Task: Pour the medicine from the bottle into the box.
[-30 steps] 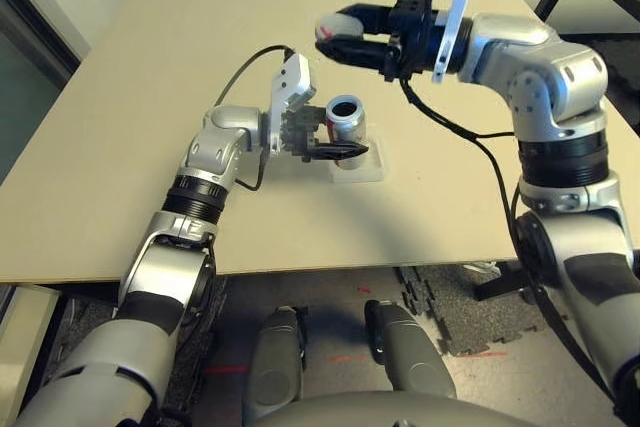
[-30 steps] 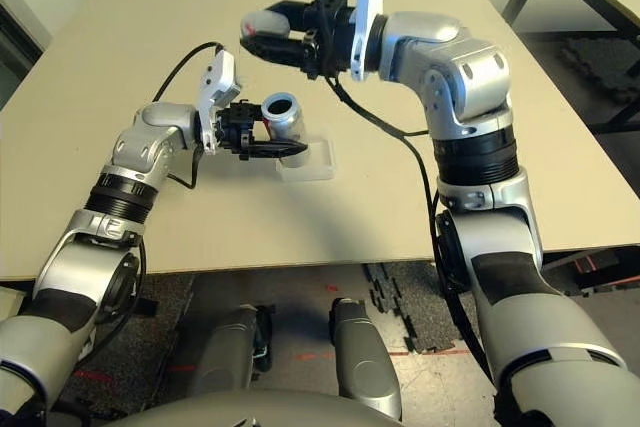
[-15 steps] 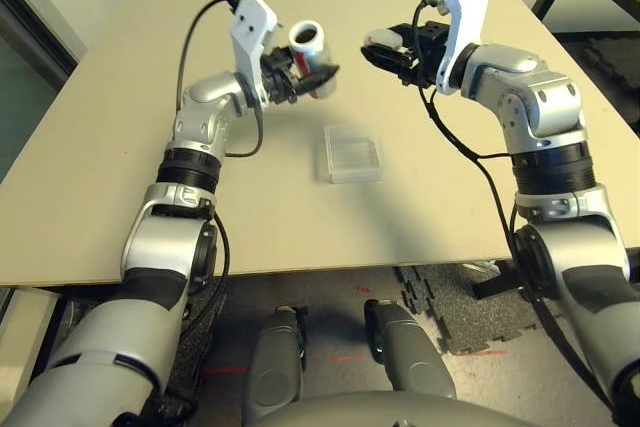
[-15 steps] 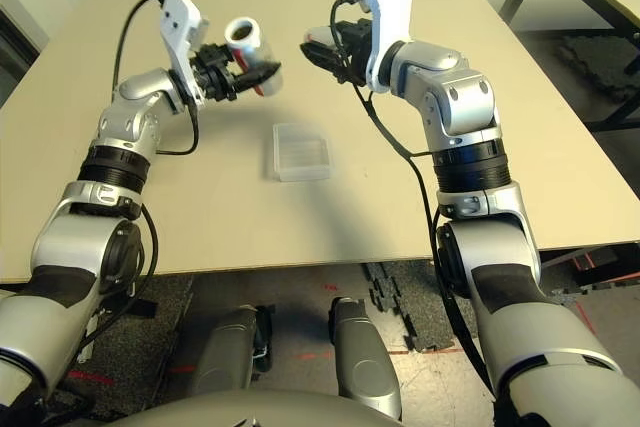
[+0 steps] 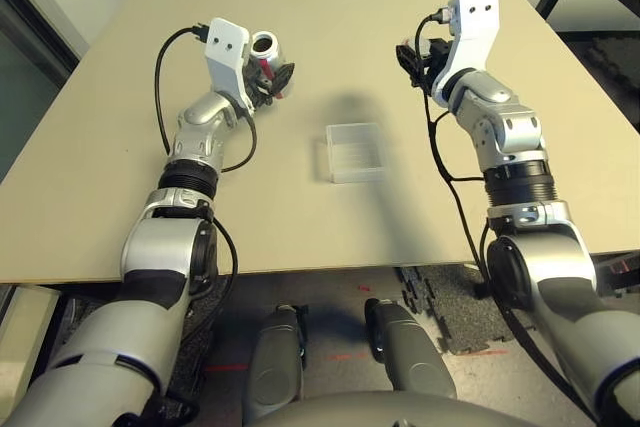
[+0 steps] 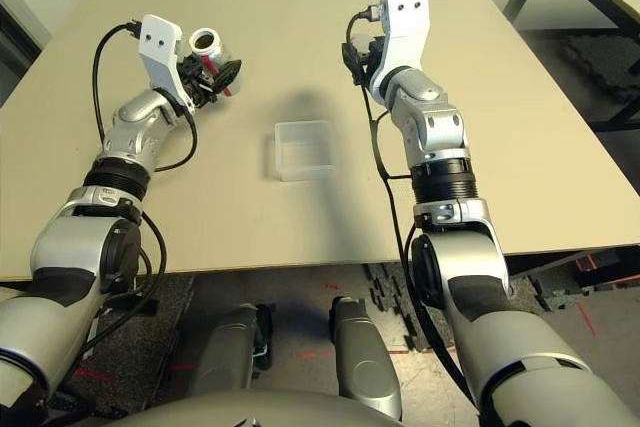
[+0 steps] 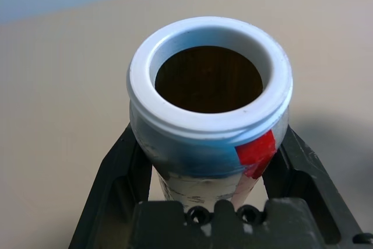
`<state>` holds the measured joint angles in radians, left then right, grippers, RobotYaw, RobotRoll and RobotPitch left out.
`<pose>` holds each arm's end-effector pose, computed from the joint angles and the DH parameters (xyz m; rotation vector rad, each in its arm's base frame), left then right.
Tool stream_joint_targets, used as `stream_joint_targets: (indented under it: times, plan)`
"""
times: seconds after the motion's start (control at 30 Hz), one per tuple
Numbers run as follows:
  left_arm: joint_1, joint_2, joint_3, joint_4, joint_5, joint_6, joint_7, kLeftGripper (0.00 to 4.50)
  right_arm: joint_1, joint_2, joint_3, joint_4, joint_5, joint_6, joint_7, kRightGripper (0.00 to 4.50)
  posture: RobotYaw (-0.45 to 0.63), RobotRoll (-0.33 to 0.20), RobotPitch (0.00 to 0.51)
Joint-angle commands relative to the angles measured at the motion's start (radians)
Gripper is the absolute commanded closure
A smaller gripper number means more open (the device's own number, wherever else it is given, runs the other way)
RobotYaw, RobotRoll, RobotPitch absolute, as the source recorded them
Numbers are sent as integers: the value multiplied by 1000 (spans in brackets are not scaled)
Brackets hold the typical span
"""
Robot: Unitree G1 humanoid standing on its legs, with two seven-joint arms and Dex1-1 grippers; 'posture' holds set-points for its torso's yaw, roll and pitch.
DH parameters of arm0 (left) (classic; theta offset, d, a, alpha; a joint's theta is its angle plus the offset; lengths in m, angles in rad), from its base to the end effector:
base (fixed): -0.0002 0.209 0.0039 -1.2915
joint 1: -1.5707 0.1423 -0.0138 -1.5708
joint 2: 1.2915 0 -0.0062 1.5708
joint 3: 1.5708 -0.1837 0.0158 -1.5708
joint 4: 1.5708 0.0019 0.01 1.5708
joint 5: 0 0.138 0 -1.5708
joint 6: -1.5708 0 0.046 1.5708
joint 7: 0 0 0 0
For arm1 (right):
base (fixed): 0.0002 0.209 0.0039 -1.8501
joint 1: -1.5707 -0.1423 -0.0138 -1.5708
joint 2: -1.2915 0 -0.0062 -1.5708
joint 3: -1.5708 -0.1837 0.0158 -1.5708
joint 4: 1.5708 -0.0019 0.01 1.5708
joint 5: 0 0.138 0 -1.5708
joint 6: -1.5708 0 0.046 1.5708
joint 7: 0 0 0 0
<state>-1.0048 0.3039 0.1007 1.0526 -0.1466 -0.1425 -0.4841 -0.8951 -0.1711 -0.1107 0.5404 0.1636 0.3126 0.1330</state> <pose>0.3613 0.1926 0.1547 0.0903 -0.0941 -0.4068 0.3467 -0.1480 0.1768 0.0278 -0.0313 0.2027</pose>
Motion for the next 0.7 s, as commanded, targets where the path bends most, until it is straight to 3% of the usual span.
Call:
stream_joint_targets:
  times: [0.03, 0.37, 0.7]
  plan:
    - [4, -13, 7, 39, 20, -28, 30, 1655, 34, 19, -10, 60, -14, -81, -17, 1924, -96, 0, 164]
    - [11, -12, 2, 21, 27, -34, 17, 1655, 126, 15, 23, 81, -45, -206, 38, 1924, -99, 0, 184]
    - [53, 5, 6, -12, 24, -22, 6, 1655, 159, 16, 10, 55, -38, -173, 24, 1924, -101, 0, 189]
